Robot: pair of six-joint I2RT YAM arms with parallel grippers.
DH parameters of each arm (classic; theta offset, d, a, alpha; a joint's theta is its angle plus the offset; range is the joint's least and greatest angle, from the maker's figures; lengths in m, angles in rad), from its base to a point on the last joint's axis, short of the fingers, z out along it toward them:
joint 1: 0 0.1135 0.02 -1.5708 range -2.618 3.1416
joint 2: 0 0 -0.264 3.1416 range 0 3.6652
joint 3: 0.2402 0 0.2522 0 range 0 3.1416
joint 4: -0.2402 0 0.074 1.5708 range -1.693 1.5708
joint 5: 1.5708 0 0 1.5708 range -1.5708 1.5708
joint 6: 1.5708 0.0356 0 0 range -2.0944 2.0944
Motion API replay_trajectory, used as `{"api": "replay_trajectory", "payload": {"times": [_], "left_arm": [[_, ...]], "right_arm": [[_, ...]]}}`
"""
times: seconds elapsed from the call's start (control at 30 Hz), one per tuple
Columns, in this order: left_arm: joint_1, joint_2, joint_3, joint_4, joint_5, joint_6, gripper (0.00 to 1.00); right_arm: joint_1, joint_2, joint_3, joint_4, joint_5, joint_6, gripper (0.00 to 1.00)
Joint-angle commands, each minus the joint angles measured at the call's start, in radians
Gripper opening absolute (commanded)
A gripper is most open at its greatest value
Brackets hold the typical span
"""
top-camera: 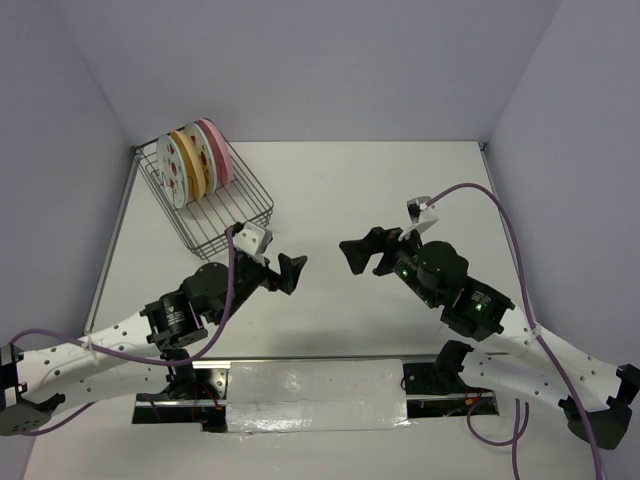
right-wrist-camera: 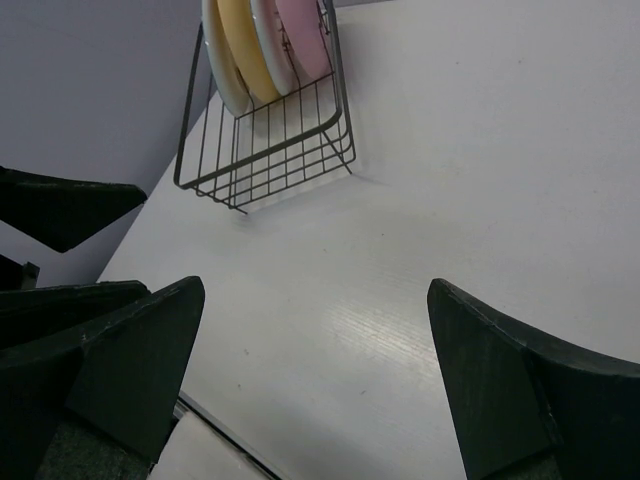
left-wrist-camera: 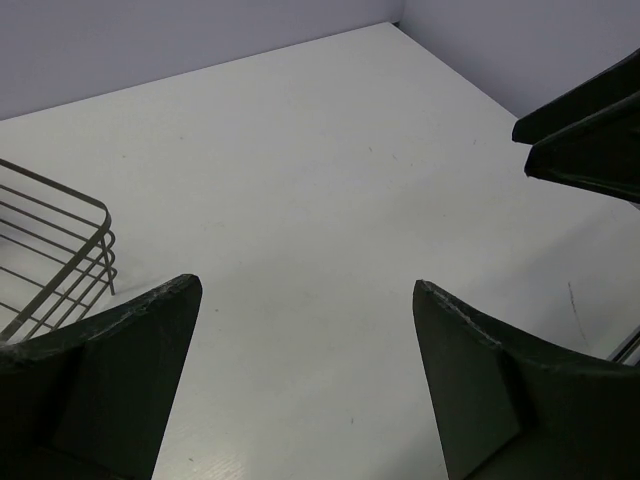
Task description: Unload the plates from the dish rack
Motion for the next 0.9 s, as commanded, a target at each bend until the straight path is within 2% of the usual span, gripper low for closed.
{"api": "replay_trajectory", "payload": {"times": [0.0, 0.17, 0.2, 0.23, 0.3, 0.33, 0.37, 0.4, 0.5, 0.57, 0.6, 0.63, 0.7, 0.73, 0.77, 0.87], "left_arm": [[-0.006, -0.023, 0.024, 0.039, -0.026, 0.008, 0.99], [-0.006, -0.027, 0.009, 0.062, -0.029, 0.012, 0.97], [-0.006, -0.027, 0.007, 0.066, -0.028, 0.015, 0.94], [-0.006, -0.021, 0.008, 0.066, -0.026, 0.014, 0.87], [-0.006, -0.009, 0.018, 0.063, -0.028, 0.011, 0.81], [-0.006, -0.003, 0.021, 0.065, -0.038, 0.009, 0.73], [-0.006, 0.003, 0.028, 0.066, -0.052, 0.005, 0.60], [-0.006, 0.017, 0.035, 0.068, -0.119, -0.001, 0.48], [-0.001, 0.078, 0.097, 0.017, -0.311, -0.011, 0.51], [0.022, 0.153, 0.194, -0.054, -0.429, -0.058, 0.43], [0.042, 0.179, 0.226, -0.135, -0.522, -0.081, 0.47], [0.097, 0.205, 0.278, -0.163, -0.550, -0.145, 0.46], [0.170, 0.265, 0.309, -0.187, -0.523, -0.205, 0.31], [0.253, 0.284, 0.327, -0.172, -0.499, -0.228, 0.26], [0.289, 0.328, 0.343, -0.164, -0.479, -0.241, 0.23], [0.442, 0.464, 0.438, -0.173, -0.370, -0.253, 0.30]], "right_arm": [[0.001, -0.010, 0.000, 0.053, 0.017, -0.012, 1.00], [0.003, -0.052, -0.038, 0.097, -0.003, -0.024, 1.00], [0.003, -0.068, -0.044, 0.105, -0.003, -0.029, 1.00], [0.001, -0.076, -0.050, 0.111, 0.000, -0.034, 1.00], [0.001, -0.098, -0.061, 0.126, 0.002, -0.035, 1.00], [0.001, -0.105, -0.066, 0.133, -0.001, -0.040, 1.00], [0.001, -0.117, -0.075, 0.145, -0.012, -0.040, 1.00], [0.000, -0.124, -0.080, 0.152, -0.018, -0.041, 1.00], [0.003, -0.127, -0.103, 0.174, -0.026, -0.041, 1.00], [0.001, -0.107, -0.101, 0.168, -0.029, -0.040, 1.00], [0.001, -0.098, -0.095, 0.159, -0.029, -0.038, 1.00], [0.001, -0.078, -0.084, 0.137, -0.028, -0.028, 1.00], [0.001, -0.059, -0.081, 0.131, -0.021, -0.026, 1.00], [0.000, -0.044, -0.080, 0.126, -0.014, -0.026, 1.00], [0.000, -0.036, -0.077, 0.123, -0.006, -0.023, 1.00], [0.001, -0.015, -0.058, 0.093, 0.018, -0.018, 1.00]]}}
